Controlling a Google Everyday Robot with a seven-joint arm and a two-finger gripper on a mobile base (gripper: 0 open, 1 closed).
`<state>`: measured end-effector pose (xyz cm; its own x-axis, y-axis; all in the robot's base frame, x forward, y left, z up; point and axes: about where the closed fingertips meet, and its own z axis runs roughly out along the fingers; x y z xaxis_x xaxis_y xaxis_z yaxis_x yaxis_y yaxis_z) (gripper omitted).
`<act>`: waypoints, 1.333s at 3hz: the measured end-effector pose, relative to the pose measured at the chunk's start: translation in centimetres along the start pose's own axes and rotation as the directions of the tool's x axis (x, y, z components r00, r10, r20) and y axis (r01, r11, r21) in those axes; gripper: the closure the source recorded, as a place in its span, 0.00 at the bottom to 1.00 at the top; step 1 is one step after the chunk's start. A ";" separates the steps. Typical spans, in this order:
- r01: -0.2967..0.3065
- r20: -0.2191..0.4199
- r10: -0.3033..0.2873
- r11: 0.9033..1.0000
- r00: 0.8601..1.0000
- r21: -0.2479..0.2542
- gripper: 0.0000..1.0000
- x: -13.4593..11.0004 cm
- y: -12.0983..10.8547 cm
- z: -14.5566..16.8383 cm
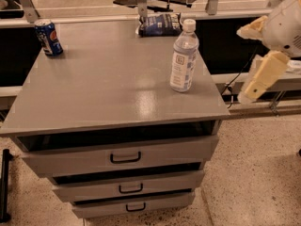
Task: Knock blue plastic bottle over
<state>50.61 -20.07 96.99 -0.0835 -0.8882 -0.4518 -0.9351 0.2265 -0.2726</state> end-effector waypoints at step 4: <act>-0.018 0.457 0.039 0.999 0.889 -0.050 0.00 -5.9 -10.7 13.1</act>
Offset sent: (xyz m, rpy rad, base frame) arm 0.1297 0.0504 -0.0363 0.3684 -0.1002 0.1407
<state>65.64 -12.00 91.41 0.0467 -0.5977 -0.8003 -0.9494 0.2226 -0.2216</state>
